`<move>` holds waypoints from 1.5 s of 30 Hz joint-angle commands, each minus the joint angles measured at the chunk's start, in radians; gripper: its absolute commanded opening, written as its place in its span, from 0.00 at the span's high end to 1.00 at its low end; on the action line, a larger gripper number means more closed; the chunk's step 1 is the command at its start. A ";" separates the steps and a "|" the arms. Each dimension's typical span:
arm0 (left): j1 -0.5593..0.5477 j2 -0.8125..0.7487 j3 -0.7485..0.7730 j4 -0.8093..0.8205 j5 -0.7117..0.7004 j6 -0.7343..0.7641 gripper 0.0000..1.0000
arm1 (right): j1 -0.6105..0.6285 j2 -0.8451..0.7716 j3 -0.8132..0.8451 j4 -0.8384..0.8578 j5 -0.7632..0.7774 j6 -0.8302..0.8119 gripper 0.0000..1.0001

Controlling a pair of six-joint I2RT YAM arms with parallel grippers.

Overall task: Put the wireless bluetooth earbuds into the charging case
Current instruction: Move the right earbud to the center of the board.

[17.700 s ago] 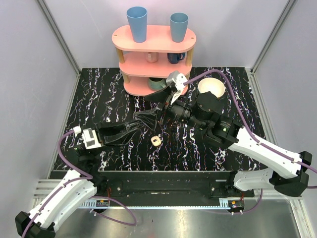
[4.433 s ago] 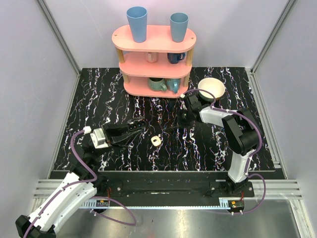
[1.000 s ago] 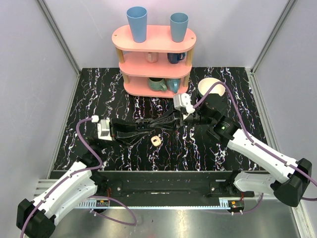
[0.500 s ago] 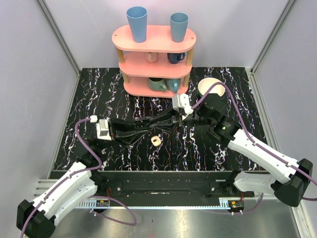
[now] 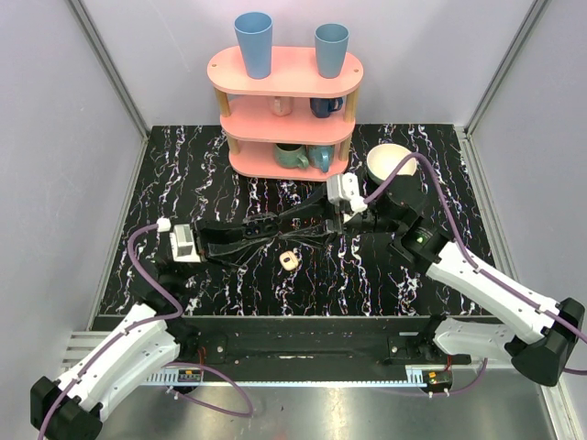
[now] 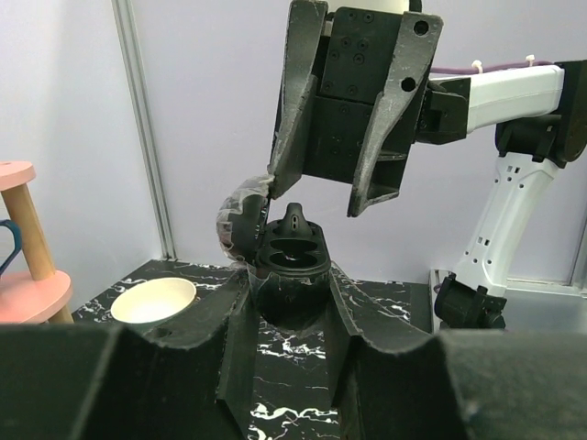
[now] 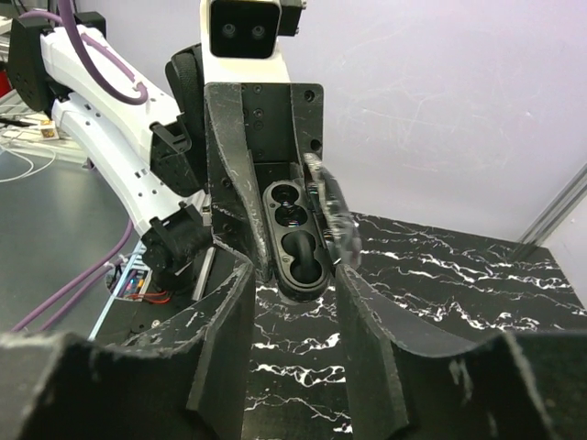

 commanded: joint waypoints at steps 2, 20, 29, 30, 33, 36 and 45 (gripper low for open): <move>-0.003 -0.038 0.001 -0.014 -0.039 0.047 1.00 | 0.002 -0.047 -0.013 0.105 0.047 0.038 0.52; -0.003 -0.257 0.004 -0.256 -0.215 0.201 1.00 | -0.132 0.052 -0.091 0.044 0.905 0.569 0.31; -0.003 -0.340 0.041 -0.394 -0.222 0.254 1.00 | -0.209 0.505 0.105 -0.104 0.442 0.752 0.46; -0.003 -0.352 0.045 -0.420 -0.217 0.259 1.00 | -0.211 0.581 0.114 -0.086 0.402 0.769 0.46; -0.003 -0.381 0.050 -0.448 -0.221 0.262 1.00 | -0.209 0.727 0.191 -0.084 0.333 0.818 0.58; -0.003 -0.407 0.048 -0.474 -0.235 0.265 1.00 | -0.189 0.841 0.288 -0.116 0.303 0.819 0.63; -0.003 -0.438 0.062 -0.528 -0.260 0.296 1.00 | -0.041 1.023 0.558 -0.430 0.549 0.699 0.62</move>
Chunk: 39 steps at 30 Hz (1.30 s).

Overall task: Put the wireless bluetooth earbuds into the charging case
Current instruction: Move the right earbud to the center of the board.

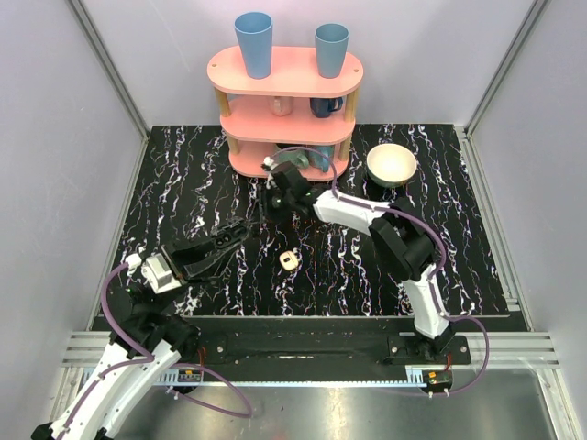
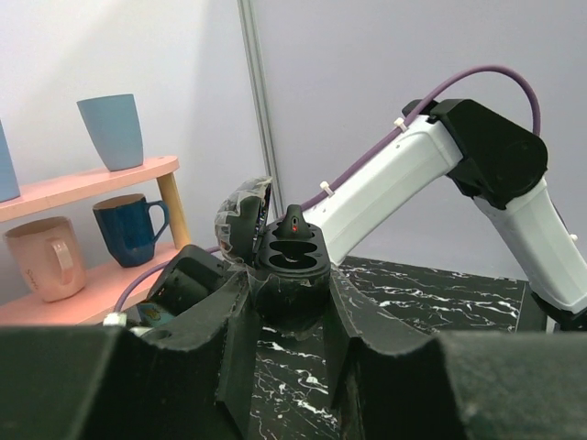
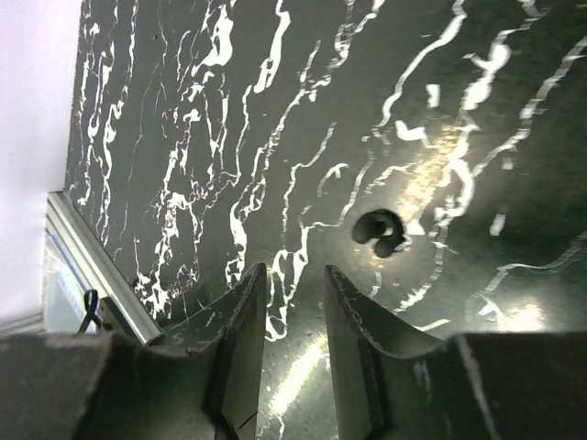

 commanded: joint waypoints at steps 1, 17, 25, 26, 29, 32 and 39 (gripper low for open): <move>-0.002 -0.010 0.051 -0.013 -0.032 0.026 1.00 | 0.055 0.044 0.129 -0.147 0.118 -0.050 0.62; -0.002 -0.002 0.043 -0.008 -0.025 0.024 1.00 | 0.116 0.174 0.255 -0.265 0.279 -0.116 0.61; -0.002 -0.004 0.045 -0.024 -0.031 0.029 1.00 | 0.116 0.176 0.262 -0.271 0.307 -0.120 0.61; -0.002 -0.004 0.046 -0.028 -0.029 0.030 1.00 | 0.116 0.167 0.249 -0.270 0.314 -0.119 0.61; -0.002 -0.004 0.042 -0.031 -0.029 0.030 1.00 | 0.118 0.125 0.211 -0.250 0.330 -0.117 0.60; -0.002 0.000 0.027 -0.008 -0.029 0.020 1.00 | 0.121 0.108 0.211 -0.236 0.336 -0.132 0.59; -0.002 0.010 0.030 0.002 -0.025 0.021 1.00 | 0.144 0.136 0.268 -0.219 0.328 -0.188 0.58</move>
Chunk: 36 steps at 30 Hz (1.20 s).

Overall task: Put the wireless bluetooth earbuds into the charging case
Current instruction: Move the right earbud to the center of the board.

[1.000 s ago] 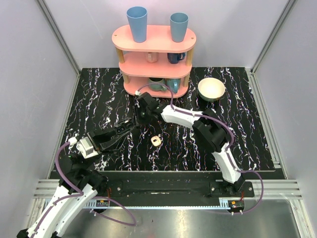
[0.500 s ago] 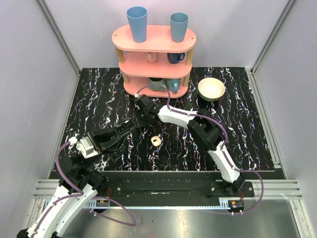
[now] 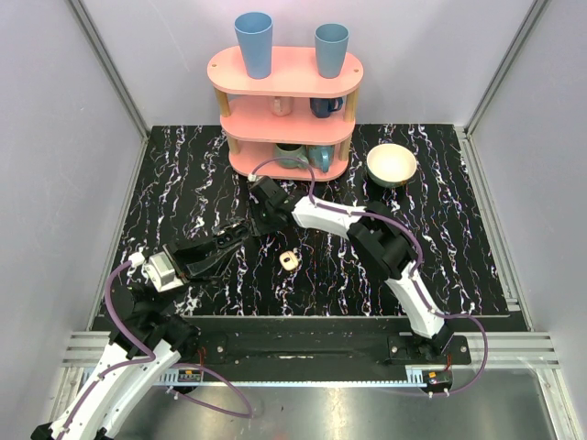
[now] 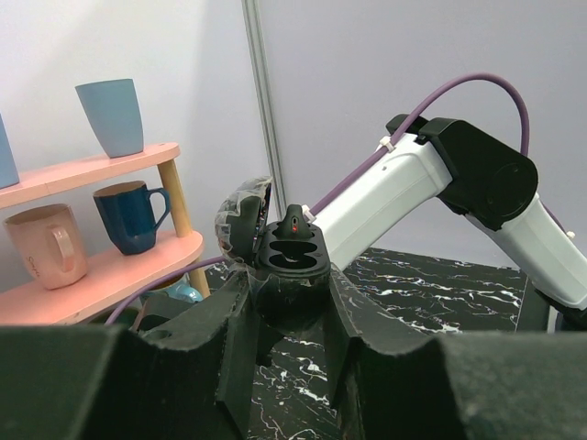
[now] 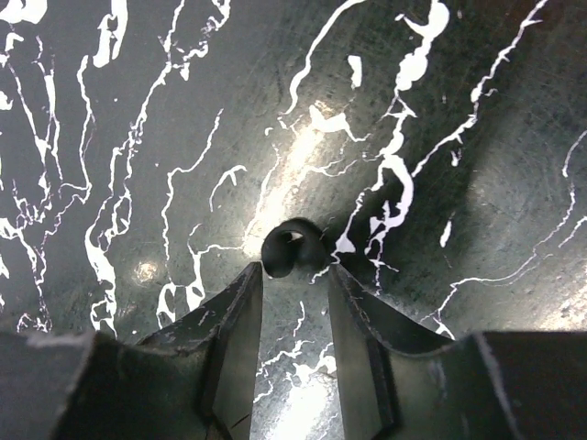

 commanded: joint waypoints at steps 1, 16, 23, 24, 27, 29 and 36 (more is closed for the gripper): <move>-0.002 0.010 0.023 0.049 -0.018 0.006 1.00 | 0.029 -0.037 0.055 0.037 0.019 -0.053 0.58; -0.002 0.013 0.018 0.048 -0.024 0.007 1.00 | 0.070 -0.014 0.095 0.008 0.226 -0.177 0.57; -0.002 0.019 0.020 0.052 -0.019 0.007 1.00 | 0.072 -0.006 0.110 0.011 0.154 -0.190 0.56; -0.002 0.020 0.020 0.050 -0.016 0.007 1.00 | 0.073 0.000 0.112 0.011 0.147 -0.188 0.57; -0.002 0.020 0.023 0.050 -0.016 0.004 1.00 | 0.081 0.009 0.120 0.013 0.137 -0.196 0.57; -0.002 0.020 0.023 0.050 -0.019 0.004 1.00 | 0.082 0.012 0.127 0.011 0.130 -0.205 0.57; -0.002 0.022 0.023 0.050 -0.018 0.006 1.00 | 0.084 0.046 0.144 -0.016 0.122 -0.191 0.59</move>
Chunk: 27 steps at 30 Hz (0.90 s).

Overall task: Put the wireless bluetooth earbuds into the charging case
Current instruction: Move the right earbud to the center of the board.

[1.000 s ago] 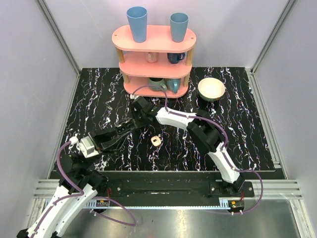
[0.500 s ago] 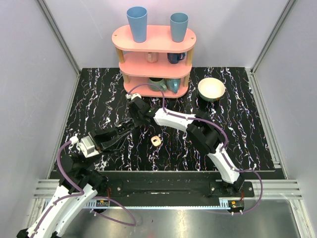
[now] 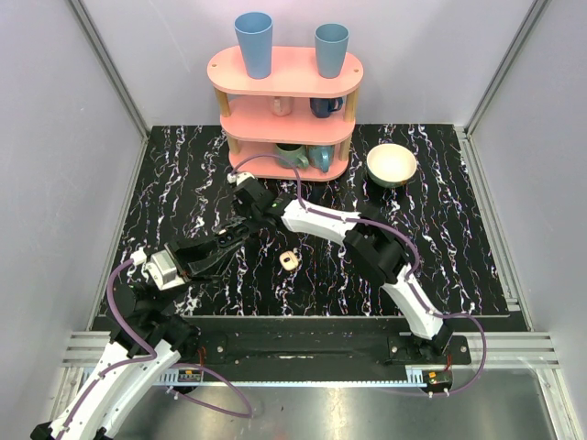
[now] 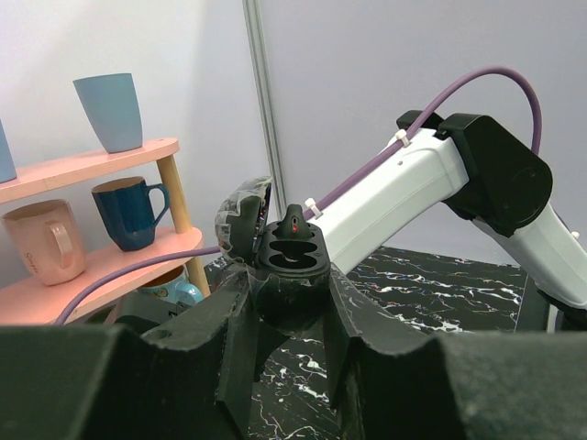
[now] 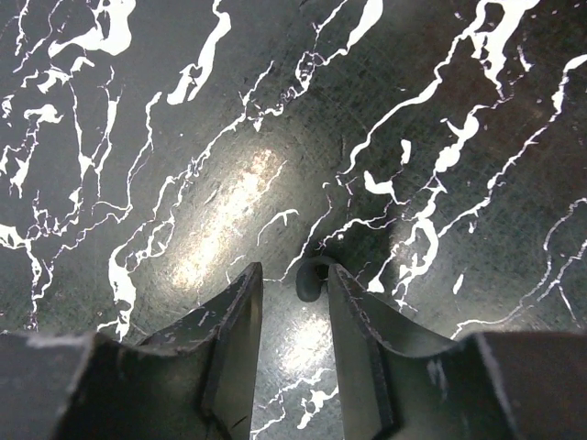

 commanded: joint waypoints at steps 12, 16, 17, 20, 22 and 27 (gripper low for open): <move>-0.002 0.013 0.020 0.057 -0.014 -0.003 1.00 | 0.012 0.051 0.022 -0.044 -0.015 0.019 0.62; -0.002 0.015 0.022 0.055 -0.014 -0.001 1.00 | 0.012 0.045 0.003 -0.062 0.000 0.017 0.64; -0.002 0.013 0.022 0.054 -0.014 -0.001 1.00 | 0.012 0.039 -0.007 -0.062 0.011 0.017 0.63; -0.002 0.010 0.018 0.050 -0.014 -0.001 1.00 | 0.012 0.020 -0.044 -0.059 0.028 0.017 0.64; -0.004 0.009 0.017 0.049 -0.016 -0.003 1.00 | 0.012 0.003 -0.071 -0.052 0.029 0.023 0.64; -0.002 0.007 0.015 0.050 -0.016 -0.004 1.00 | 0.011 -0.032 -0.116 -0.030 0.059 0.033 0.67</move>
